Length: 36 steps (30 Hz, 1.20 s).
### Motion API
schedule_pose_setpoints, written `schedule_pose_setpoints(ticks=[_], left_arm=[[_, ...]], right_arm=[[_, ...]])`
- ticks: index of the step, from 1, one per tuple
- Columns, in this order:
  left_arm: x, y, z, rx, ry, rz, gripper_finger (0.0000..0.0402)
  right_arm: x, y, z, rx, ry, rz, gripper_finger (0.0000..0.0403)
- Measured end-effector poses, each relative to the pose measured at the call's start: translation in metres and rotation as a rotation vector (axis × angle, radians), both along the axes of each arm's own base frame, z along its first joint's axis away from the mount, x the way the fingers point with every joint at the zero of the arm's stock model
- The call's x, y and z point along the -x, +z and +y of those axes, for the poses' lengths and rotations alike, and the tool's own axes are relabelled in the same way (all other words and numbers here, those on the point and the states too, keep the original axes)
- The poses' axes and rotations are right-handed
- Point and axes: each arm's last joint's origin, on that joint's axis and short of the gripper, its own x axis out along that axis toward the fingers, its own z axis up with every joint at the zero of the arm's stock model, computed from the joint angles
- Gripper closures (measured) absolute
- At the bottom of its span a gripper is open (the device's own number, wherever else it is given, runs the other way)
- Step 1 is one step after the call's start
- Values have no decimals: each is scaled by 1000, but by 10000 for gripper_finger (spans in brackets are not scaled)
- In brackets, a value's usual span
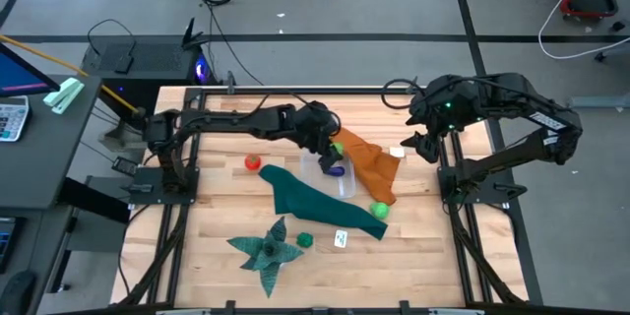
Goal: Pick and placing Produce into tupperware
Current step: Put the green melon into the transparent bin
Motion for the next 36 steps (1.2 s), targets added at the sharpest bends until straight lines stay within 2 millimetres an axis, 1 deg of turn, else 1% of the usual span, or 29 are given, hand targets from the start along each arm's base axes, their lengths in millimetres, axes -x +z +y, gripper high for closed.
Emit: schedule_pose_setpoints(ticks=[2, 3, 5, 8, 9, 10, 11, 13, 15, 17, 19, 21, 23, 28, 36], left_arm=[[-7, 4, 1, -45, -38, 4, 181], [-8, 2, 1, -56, -58, 46, 182], [-14, 3, 2, -86, -91, 78, 181], [-20, -1, 3, -112, -134, 166, 176], [-24, -2, 3, -129, -145, 166, 174], [-26, -1, 4, -137, -148, 180, 173], [-25, -5, 4, -135, -158, 223, 173], [-31, -9, 5, -142, -159, 222, 173], [-28, -18, 5, -134, -155, 294, 176], [-29, -24, 6, -134, -140, 325, 180], [-23, -32, 5, -114, -121, 420, 183], [-22, -36, 4, -136, -108, 456, 183], [-17, -39, 3, -159, -92, 522, 180], [-18, -38, 3, -157, -40, 515, 175], [-22, -38, -7, -165, -59, 495, 180]], right_arm=[[0, 0, 0, -1, 0, 3, 142], [0, 0, 1, -2, 3, 6, 142], [0, 0, 2, 1, 8, 4, 142], [0, 0, 3, 1, 13, 4, 142], [-1, 0, 3, 0, 14, 4, 142], [-1, 0, 3, 0, 13, 5, 142], [-1, 0, 3, -1, 12, 5, 142], [-1, 0, 3, -1, 12, 4, 142], [-1, 0, 3, -1, 12, 5, 142], [-1, 0, 3, -1, 13, 3, 142], [-1, 0, 3, 0, 12, 0, 142], [-2, 0, 3, 2, 15, -3, 142], [-3, 0, 3, 2, 15, -8, 142], [-6, -1, 2, 2, 16, -6, 142], [-7, -1, 2, 3, 16, -7, 142]])
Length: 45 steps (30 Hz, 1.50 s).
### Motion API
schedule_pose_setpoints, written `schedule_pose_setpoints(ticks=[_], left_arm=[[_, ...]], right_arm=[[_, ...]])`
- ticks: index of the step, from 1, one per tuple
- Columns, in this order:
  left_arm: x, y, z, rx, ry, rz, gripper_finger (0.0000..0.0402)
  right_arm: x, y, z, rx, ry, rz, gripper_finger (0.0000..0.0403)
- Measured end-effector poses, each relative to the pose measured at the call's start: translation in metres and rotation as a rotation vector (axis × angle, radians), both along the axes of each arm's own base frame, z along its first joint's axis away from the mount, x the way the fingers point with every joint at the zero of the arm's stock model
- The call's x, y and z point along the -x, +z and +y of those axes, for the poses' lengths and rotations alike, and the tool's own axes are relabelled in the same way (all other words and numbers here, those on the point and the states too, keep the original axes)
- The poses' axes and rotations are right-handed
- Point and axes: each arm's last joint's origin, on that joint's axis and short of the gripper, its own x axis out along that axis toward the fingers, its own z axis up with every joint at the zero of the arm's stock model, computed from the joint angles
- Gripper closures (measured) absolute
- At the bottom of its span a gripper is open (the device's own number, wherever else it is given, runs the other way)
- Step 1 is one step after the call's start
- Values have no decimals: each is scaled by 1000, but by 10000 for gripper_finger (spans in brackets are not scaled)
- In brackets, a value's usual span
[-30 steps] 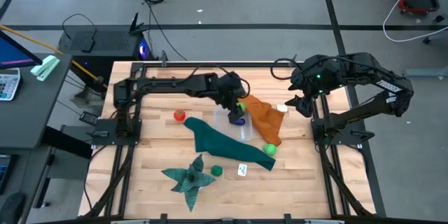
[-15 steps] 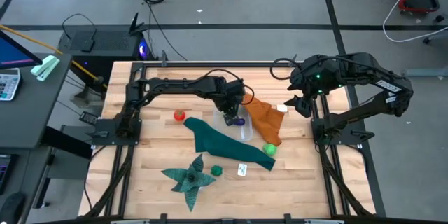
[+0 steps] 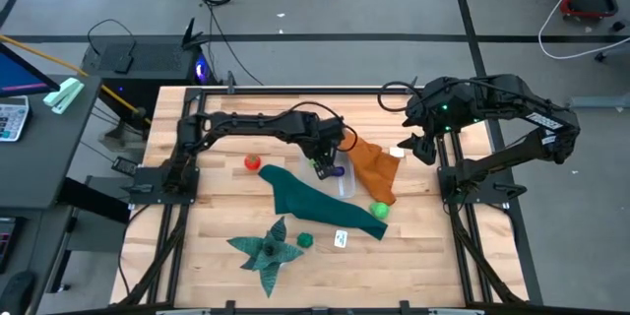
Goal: Pick and placing Produce into tupperware
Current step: Put the green melon into the transparent bin
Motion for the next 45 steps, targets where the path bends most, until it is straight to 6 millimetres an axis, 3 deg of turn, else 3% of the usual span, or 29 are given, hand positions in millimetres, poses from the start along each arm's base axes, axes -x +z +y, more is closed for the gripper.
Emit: schedule_pose_setpoints(ticks=[15, 25, 36, 45], left_arm=[[-10, -36, -16, 8, -10, 87, 178], [-10, -39, -18, -11, -9, 103, 179], [-10, -39, -16, -49, 4, 108, 136], [-9, -32, -15, -49, 6, 111, 135]], right_arm=[[0, 0, 0, 0, 0, -1, 142], [0, 0, 0, 0, 0, -1, 142], [0, 0, 0, -1, -1, -1, 142], [0, 0, 0, 2, 2, -1, 142]])
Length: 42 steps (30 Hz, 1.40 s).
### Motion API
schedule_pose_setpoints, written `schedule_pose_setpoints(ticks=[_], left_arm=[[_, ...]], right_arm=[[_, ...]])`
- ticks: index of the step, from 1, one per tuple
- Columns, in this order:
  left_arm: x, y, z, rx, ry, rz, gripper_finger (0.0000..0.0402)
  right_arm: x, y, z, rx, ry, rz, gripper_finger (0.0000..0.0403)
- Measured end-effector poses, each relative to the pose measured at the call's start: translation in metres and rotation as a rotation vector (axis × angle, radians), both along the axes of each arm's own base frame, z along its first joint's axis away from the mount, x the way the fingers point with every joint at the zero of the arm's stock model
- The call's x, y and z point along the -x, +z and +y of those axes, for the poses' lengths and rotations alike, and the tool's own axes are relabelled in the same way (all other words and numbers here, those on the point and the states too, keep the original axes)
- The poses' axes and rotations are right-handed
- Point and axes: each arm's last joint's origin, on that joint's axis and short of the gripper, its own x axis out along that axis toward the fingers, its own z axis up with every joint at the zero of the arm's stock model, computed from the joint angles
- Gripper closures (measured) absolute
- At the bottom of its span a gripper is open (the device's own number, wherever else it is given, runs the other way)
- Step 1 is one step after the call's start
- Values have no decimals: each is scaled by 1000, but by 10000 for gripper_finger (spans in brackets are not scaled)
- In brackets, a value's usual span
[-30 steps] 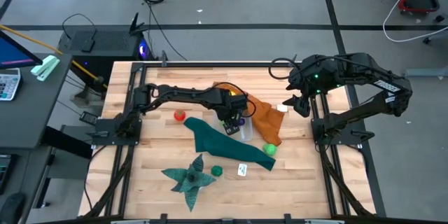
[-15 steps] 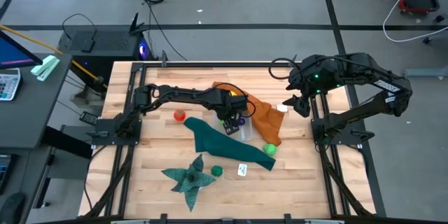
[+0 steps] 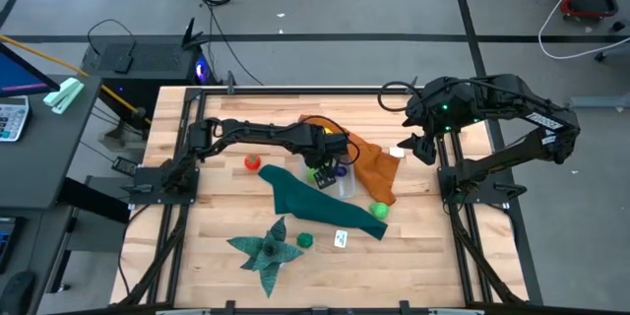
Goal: Pick and placing Produce into tupperware
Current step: Put the green melon into the transparent bin, then put the red tomato into the transparent bin
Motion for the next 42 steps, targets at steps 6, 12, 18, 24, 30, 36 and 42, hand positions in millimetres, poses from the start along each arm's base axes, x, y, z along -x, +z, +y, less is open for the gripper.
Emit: schedule_pose_setpoints(ticks=[6, 12, 18, 24, 30, 36, 42], left_arm=[[-2, 38, 9, -19, -4, 4, 150], [13, 75, 25, 1, 124, 43, 157], [42, 89, 32, 0, 247, 83, 152], [78, 86, 28, -8, 359, 109, 150], [119, 71, 27, 18, 504, 108, 148], [162, 54, 33, 44, 704, 163, 135], [189, 32, 41, 126, 906, 197, 112]], right_arm=[[0, 0, 0, 5, 6, 0, 142], [0, 0, 0, 7, 9, 1, 142], [0, 0, 0, 20, 26, 2, 142], [0, 0, -1, 50, 35, 6, 142], [0, 0, -1, 60, 39, 3, 142], [-1, 1, -1, 52, 27, -9, 142], [-3, 2, -1, 47, 17, -32, 142]])
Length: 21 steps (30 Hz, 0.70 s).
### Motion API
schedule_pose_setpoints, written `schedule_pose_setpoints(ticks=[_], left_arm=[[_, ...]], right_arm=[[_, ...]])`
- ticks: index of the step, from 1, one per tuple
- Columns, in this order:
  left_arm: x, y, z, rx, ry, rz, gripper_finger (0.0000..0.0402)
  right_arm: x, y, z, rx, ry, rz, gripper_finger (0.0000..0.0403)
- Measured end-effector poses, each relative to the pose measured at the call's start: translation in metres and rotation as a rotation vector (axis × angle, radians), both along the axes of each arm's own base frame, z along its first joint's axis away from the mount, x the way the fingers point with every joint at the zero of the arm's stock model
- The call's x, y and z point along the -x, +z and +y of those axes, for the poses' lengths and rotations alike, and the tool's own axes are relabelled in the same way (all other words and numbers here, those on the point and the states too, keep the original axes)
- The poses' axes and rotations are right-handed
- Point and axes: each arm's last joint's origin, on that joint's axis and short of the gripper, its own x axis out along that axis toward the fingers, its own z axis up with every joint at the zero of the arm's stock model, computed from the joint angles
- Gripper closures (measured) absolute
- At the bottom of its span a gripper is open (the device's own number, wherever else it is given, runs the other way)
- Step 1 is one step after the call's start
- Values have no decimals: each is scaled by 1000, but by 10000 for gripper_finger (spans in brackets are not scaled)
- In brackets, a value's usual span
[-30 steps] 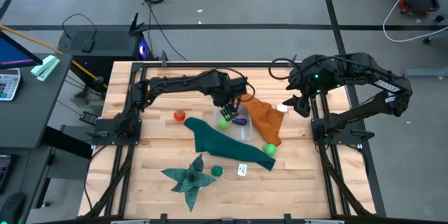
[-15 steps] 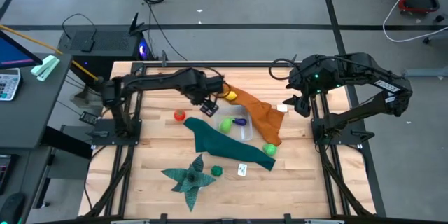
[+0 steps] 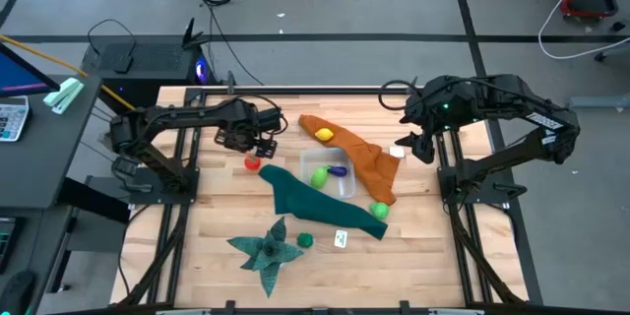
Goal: Pick and placing Produce into tupperware
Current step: Put the red tomato into the transparent bin
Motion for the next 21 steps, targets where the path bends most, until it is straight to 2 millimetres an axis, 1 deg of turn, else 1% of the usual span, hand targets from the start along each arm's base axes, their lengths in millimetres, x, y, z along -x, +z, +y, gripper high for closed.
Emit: schedule_pose_setpoints(ticks=[6, 15, 21], left_arm=[[3, -24, 4, 41, 56, -80, 82], [12, -41, 0, 51, 102, -54, 25], [14, -51, -1, 44, 109, -67, 3]], right_arm=[[-1, 1, 0, -4, -8, -16, 142], [-1, 1, 0, -12, -18, -17, 142], [-1, 1, 0, -12, -18, -18, 142]])
